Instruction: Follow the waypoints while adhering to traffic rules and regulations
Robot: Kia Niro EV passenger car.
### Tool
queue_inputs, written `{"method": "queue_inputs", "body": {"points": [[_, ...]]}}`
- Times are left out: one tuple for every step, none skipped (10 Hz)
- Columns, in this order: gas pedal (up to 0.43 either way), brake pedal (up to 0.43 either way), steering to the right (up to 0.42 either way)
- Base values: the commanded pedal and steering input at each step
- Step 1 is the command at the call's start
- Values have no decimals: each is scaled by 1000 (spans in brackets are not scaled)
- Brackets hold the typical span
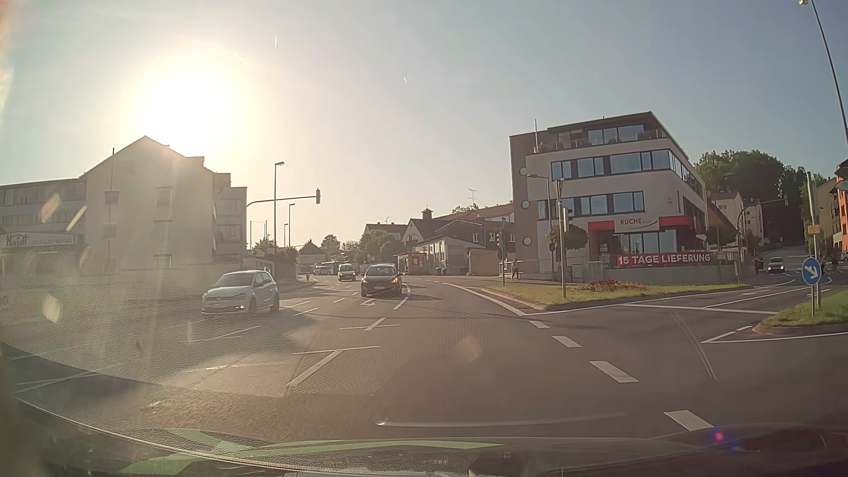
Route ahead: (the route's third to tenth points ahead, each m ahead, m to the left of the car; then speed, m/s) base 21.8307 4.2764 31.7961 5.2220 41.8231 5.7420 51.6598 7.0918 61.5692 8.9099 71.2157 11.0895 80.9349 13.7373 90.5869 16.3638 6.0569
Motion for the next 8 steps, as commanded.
{"method": "queue_inputs", "body": {"points": [[240, 0, -3], [240, 0, -3], [240, 0, -3], [240, 0, -2], [240, 0, -3], [240, 0, -2], [240, 0, -3], [240, 0, -2]]}}
